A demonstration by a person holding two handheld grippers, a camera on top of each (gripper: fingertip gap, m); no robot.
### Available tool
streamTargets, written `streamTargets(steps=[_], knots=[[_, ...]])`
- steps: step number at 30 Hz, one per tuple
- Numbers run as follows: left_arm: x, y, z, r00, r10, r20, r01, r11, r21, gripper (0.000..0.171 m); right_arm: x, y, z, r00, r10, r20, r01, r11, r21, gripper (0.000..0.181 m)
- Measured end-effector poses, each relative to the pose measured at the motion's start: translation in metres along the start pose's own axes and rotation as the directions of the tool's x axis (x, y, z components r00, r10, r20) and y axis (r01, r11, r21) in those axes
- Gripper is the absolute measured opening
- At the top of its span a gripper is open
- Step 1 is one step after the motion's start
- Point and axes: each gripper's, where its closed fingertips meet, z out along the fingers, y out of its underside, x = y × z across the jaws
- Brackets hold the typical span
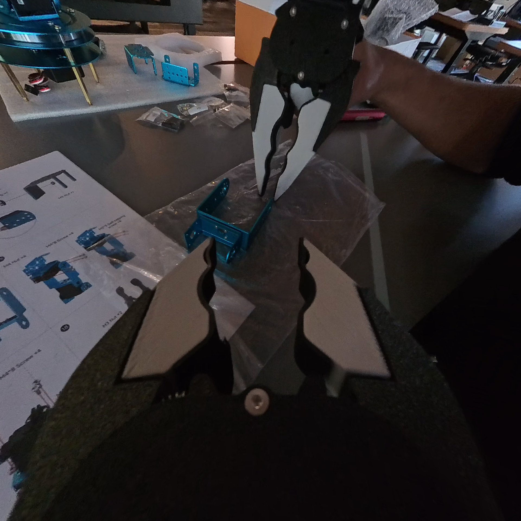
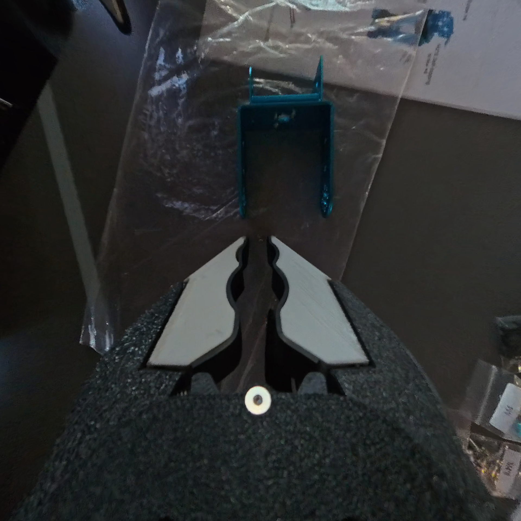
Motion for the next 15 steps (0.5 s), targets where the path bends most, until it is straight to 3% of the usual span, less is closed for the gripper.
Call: streamTargets(steps=[11,13,15], knots=[[0.0053,0.0033,-0.0033,1.000,0.013,-0.001,-0.013,1.000,-0.008,0.057,0.0023,-0.0015,0.0031,0.994,-0.066,-0.088,0.059,0.995,-0.079,0.004],[0.0057,0.0029,-0.0023,1.000,0.021,0.006,-0.021,1.000,-0.008,0.058,0.0023,-0.0036,0.0027,0.992,-0.071,-0.102,0.066,0.996,-0.053,0.002],[0.0036,0.0027,-0.0005,0.998,0.051,0.037,-0.051,0.999,-0.013,0.057,0.0016,-0.0109,-0.0004,0.997,-0.022,-0.077,0.026,0.998,0.051,0.000]])
